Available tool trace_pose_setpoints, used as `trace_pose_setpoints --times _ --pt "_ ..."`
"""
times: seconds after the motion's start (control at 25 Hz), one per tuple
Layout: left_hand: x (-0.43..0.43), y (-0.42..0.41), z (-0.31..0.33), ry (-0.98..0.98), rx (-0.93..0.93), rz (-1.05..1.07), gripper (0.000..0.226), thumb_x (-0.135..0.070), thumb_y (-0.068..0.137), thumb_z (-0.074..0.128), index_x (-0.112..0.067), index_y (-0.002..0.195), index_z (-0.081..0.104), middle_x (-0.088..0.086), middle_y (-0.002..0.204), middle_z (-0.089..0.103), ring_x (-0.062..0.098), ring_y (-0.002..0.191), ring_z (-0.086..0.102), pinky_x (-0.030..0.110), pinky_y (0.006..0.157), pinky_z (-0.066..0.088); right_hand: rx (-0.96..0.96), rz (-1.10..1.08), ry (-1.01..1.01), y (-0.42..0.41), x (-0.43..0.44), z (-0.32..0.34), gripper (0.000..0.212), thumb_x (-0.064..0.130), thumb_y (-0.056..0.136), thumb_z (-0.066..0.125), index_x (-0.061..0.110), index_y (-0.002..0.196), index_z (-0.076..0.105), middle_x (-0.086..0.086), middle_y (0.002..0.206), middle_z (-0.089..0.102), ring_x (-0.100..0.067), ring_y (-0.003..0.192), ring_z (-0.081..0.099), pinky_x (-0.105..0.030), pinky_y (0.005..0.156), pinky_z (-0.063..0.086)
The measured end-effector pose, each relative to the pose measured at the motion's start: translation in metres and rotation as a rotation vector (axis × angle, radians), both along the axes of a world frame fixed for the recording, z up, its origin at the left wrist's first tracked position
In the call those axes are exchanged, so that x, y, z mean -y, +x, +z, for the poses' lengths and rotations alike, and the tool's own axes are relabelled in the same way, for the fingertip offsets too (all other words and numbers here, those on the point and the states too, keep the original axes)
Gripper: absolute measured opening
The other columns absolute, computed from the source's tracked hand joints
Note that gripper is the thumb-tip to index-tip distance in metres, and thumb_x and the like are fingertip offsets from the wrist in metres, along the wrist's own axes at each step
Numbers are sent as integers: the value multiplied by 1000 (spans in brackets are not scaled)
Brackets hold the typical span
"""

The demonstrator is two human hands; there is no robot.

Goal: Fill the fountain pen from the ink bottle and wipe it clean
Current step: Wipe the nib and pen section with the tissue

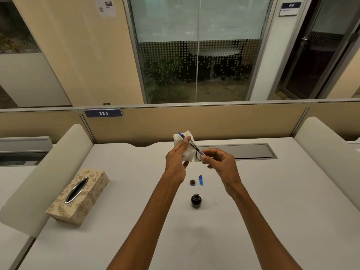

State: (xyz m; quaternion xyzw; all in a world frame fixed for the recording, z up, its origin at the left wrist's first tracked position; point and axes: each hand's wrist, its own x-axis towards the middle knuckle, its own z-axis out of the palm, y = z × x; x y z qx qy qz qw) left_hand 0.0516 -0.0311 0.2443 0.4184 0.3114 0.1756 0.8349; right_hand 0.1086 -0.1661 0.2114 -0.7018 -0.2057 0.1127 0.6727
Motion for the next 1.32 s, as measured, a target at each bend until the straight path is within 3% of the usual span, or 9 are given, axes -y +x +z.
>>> trace_pose_setpoints --times 0.08,0.28,0.48,0.56,0.68,0.88,1.04,1.24,1.32 --pt "0 -1 1 -1 15 -2 8 -26 89 70 -24 96 67 6 115 67 23 111 58 33 82 50 11 -31 25 1 -3 -1 22 16 87 73 8 107 73 -3 95 75 -15 86 71 -17 72 56" --pt "2 3 1 17 -61 33 38 -27 85 76 -15 116 58 9 113 63 23 106 58 31 81 52 57 -86 35 7 -11 -1 26 17 91 67 13 116 72 0 110 70 -17 103 67 -27 90 56" --pt "5 4 4 35 -51 35 35 -26 85 76 -14 114 61 5 100 65 13 86 60 26 74 52 -25 -101 144 4 -12 7 14 15 89 69 15 103 73 -2 94 74 -19 86 69 -25 78 57" --pt "5 6 3 46 -60 47 39 -28 85 76 -14 117 60 6 104 64 14 88 59 29 79 53 -48 -96 158 5 -9 7 13 14 90 68 16 101 74 -3 96 74 -21 91 69 -29 84 57" --pt "4 8 3 53 -74 81 42 -31 85 75 -15 118 55 8 109 61 19 95 57 33 87 52 -123 -10 216 7 -3 6 25 6 93 62 9 117 69 -8 112 72 -24 103 70 -31 94 55" --pt "13 6 3 48 -56 79 36 -29 88 72 -16 117 54 2 92 62 13 82 58 24 69 51 -156 -153 228 5 -2 13 18 18 94 64 5 107 63 -13 90 73 -20 72 72 -26 67 59" --pt "18 6 3 68 -53 83 30 -30 87 73 -19 109 57 -2 87 61 14 85 58 23 69 50 -186 -249 31 0 -7 16 36 41 97 54 8 86 65 -6 64 68 -11 49 61 -21 50 49" --pt "16 4 2 50 -43 143 36 -33 85 75 -16 115 61 -2 90 64 12 85 59 25 73 51 -231 -53 171 -3 3 22 16 24 96 59 10 99 65 -4 83 74 -16 69 69 -23 64 56" --pt "19 3 1 50 -26 132 35 -33 86 74 -17 114 63 0 94 66 13 87 60 26 73 51 -189 -97 97 -5 3 19 22 27 98 56 8 95 66 -3 75 73 -14 63 67 -22 58 52"
